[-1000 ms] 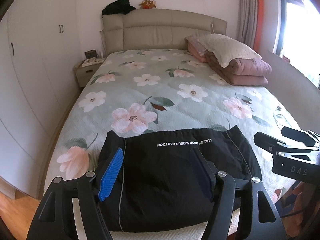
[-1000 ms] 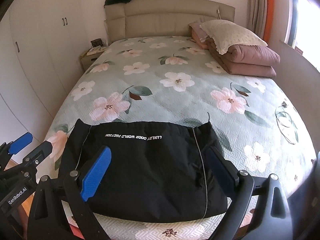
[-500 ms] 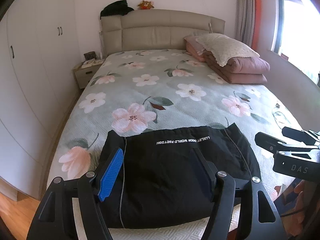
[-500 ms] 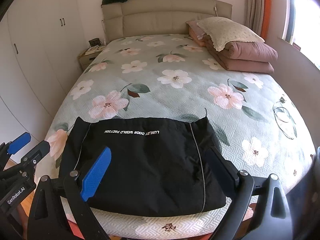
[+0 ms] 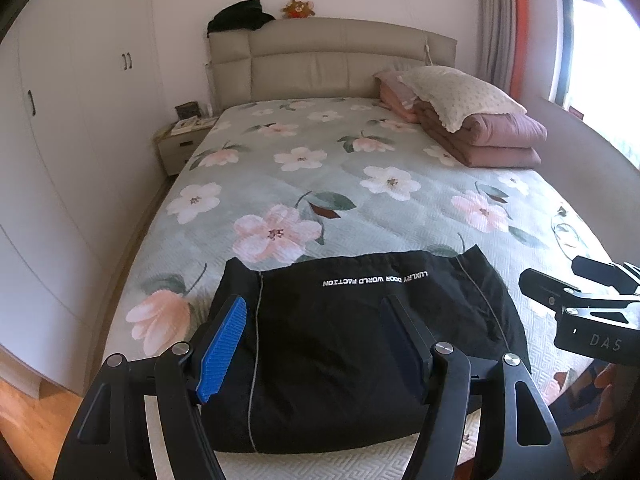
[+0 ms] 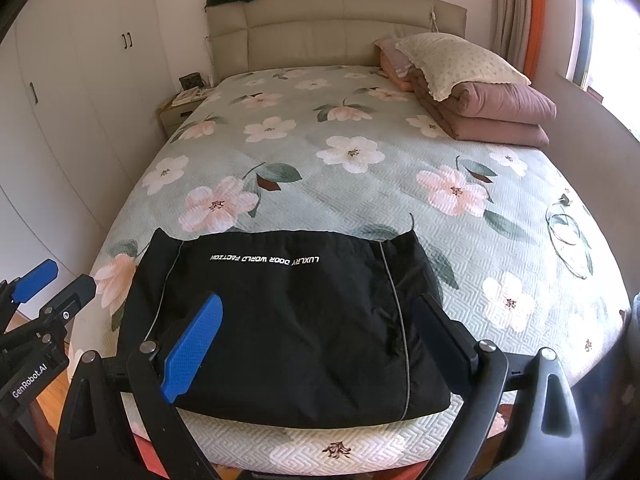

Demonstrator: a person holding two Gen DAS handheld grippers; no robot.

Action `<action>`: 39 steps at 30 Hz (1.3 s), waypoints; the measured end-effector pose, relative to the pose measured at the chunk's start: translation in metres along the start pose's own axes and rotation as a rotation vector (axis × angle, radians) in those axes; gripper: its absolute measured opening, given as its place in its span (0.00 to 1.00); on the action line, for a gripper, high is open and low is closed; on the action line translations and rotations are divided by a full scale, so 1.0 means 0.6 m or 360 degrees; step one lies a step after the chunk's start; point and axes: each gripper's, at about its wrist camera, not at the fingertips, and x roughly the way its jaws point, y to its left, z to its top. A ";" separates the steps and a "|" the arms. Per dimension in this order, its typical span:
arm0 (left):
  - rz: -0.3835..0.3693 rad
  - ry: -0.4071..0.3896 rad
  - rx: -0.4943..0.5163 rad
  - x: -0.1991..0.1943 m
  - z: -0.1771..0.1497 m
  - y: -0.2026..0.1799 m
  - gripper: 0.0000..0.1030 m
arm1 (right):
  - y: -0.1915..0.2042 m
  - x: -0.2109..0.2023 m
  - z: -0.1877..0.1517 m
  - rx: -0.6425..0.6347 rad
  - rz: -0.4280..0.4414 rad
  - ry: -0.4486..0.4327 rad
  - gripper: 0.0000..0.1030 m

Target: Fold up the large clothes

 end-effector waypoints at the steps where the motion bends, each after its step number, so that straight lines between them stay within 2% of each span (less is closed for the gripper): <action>1: 0.0001 -0.0002 0.0003 -0.001 0.000 0.000 0.69 | 0.000 0.000 0.000 0.0002 0.0000 0.0000 0.95; 22: 0.0008 -0.0023 0.0019 -0.010 0.006 -0.001 0.69 | -0.003 -0.001 -0.001 -0.0005 0.0004 0.0005 0.95; 27: -0.0062 -0.0059 0.0031 -0.026 0.009 -0.007 0.69 | -0.003 -0.002 -0.002 -0.0005 0.0003 0.0006 0.95; 31: -0.0011 -0.0066 0.0021 -0.032 0.013 -0.004 0.69 | -0.007 -0.002 -0.002 -0.0009 0.0010 0.0007 0.95; 34: -0.0041 -0.0077 0.0027 -0.036 0.013 -0.002 0.69 | -0.007 -0.002 -0.003 -0.0012 0.0004 0.0012 0.95; 39: -0.0005 -0.0100 0.0029 -0.042 0.011 -0.007 0.69 | -0.011 -0.002 -0.011 0.0004 0.0014 0.0020 0.95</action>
